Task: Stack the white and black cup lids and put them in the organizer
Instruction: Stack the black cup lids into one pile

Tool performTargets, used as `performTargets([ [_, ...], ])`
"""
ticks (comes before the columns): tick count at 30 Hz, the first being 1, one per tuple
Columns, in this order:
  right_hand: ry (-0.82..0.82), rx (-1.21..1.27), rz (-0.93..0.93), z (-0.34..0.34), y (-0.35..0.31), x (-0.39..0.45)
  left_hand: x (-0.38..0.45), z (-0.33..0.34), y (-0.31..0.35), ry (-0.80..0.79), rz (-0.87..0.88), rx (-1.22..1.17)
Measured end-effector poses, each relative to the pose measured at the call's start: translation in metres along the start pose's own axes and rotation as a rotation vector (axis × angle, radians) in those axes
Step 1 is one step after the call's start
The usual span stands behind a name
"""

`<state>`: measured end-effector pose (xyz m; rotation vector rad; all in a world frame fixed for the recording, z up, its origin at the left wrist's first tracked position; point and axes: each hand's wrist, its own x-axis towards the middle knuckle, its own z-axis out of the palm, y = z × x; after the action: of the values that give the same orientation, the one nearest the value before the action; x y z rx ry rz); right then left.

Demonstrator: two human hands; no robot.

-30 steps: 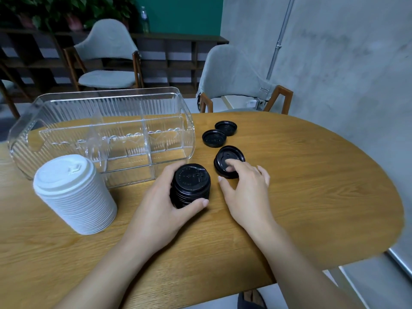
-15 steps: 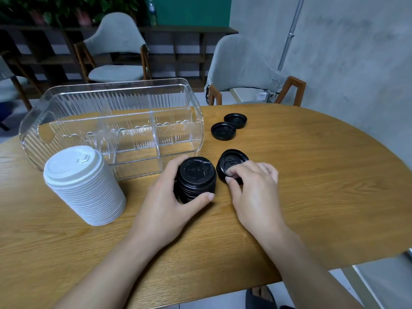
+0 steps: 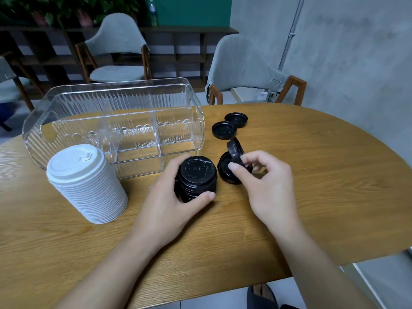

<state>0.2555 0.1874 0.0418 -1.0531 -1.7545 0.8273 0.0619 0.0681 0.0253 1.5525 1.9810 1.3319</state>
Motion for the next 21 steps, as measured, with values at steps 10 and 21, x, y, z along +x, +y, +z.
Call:
performTargets([
  [10, -0.230, 0.755, 0.185, -0.004, -0.035, -0.014, -0.002, -0.003, 0.015, 0.166, 0.159, 0.053],
  [21, -0.366, 0.570, 0.111, 0.000, -0.056, -0.024, -0.004, -0.003, 0.024, 0.222, 0.351, 0.000],
])
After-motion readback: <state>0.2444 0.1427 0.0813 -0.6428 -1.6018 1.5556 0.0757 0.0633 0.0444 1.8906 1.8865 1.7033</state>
